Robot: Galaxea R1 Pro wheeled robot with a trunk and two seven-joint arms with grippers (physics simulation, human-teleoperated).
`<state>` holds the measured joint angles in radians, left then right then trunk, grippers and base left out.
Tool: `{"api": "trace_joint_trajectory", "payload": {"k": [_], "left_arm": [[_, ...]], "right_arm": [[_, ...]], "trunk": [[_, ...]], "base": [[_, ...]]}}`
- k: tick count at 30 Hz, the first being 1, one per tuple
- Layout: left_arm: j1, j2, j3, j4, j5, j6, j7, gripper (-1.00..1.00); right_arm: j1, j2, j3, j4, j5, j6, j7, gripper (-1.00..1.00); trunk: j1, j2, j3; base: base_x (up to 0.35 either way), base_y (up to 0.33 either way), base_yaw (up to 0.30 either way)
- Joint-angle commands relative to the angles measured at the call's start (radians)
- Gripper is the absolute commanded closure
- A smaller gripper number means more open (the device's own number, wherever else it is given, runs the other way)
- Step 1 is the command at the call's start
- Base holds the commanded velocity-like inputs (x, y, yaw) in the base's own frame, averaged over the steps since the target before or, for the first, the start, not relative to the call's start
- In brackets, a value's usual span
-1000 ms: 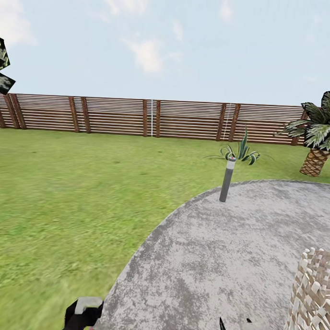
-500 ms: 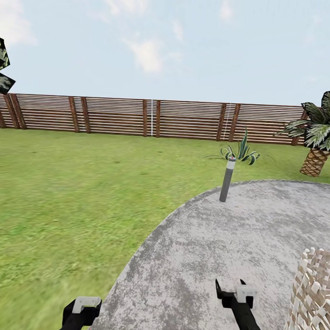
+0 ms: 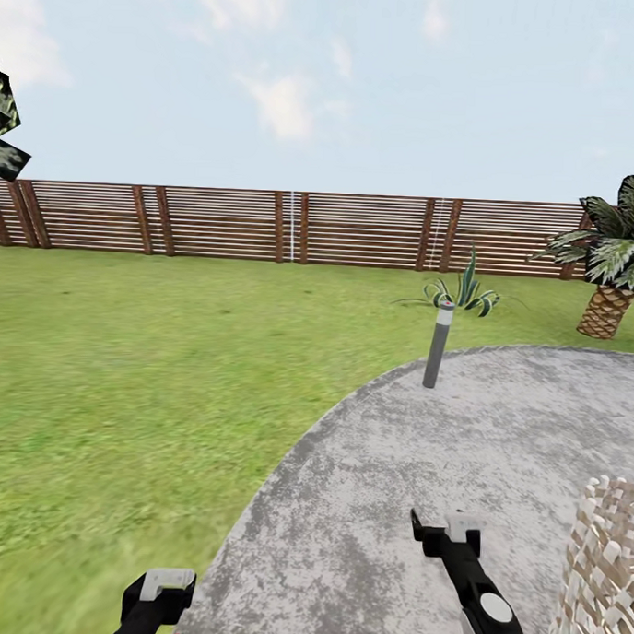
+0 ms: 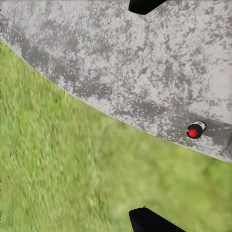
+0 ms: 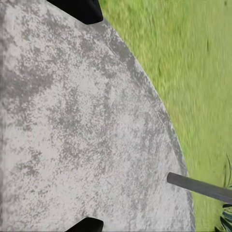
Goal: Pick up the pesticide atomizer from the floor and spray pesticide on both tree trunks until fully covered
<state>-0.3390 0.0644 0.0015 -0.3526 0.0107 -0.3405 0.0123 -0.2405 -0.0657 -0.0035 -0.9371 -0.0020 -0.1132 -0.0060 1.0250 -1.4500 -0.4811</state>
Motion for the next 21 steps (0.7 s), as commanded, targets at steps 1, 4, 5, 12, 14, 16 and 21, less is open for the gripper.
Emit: {"api": "trace_joint_trajectory", "payload": {"k": [1, 4, 5, 12, 14, 16, 21], "left_arm": [[-0.001, 0.000, 0.000, -0.001, 0.000, 0.000, 0.000, -1.00], [0.000, 0.000, 0.001, -0.002, 0.000, 0.000, 0.000, -1.00], [-0.001, 0.000, 0.001, -0.002, 0.000, 0.000, 0.000, -1.00], [-0.001, 0.000, 0.002, -0.004, 0.000, 0.000, 0.000, -1.00], [0.000, 0.000, 0.002, -0.007, 0.000, 0.000, -0.001, -1.00], [0.000, 0.001, 0.002, -0.006, 0.000, 0.000, -0.001, -1.00], [0.000, 0.001, 0.002, -0.006, 0.000, 0.000, -0.001, -1.00]], "right_arm": [[0.000, 0.000, 0.000, -0.002, 0.000, 0.007, 0.000, -1.00], [0.000, 0.000, 0.000, -0.007, -0.001, 0.015, 0.000, -1.00], [0.000, 0.000, 0.000, -0.008, -0.001, 0.016, 0.000, -1.00], [0.000, 0.000, 0.001, -0.009, 0.000, 0.019, 0.000, -1.00], [0.000, 0.000, 0.002, -0.010, -0.001, 0.019, 0.000, -1.00], [0.000, 0.000, 0.002, -0.011, -0.001, 0.019, 0.000, -1.00], [0.000, 0.000, 0.002, -0.011, -0.001, 0.018, 0.000, -1.00]], "trunk": [[0.000, 0.000, 0.000], [0.000, 0.000, 0.000], [0.000, 0.000, 0.000], [0.000, 0.000, 0.003], [0.000, 0.000, 0.004], [0.000, 0.000, 0.004], [0.019, -0.035, -0.012]], "base": [[0.000, 0.245, 0.000], [0.000, 0.277, 0.000], [0.000, 0.295, 0.000], [0.000, 0.127, -0.137], [0.000, 0.004, -0.042], [0.000, 0.001, -0.010], [0.000, 0.000, -0.002]]}}
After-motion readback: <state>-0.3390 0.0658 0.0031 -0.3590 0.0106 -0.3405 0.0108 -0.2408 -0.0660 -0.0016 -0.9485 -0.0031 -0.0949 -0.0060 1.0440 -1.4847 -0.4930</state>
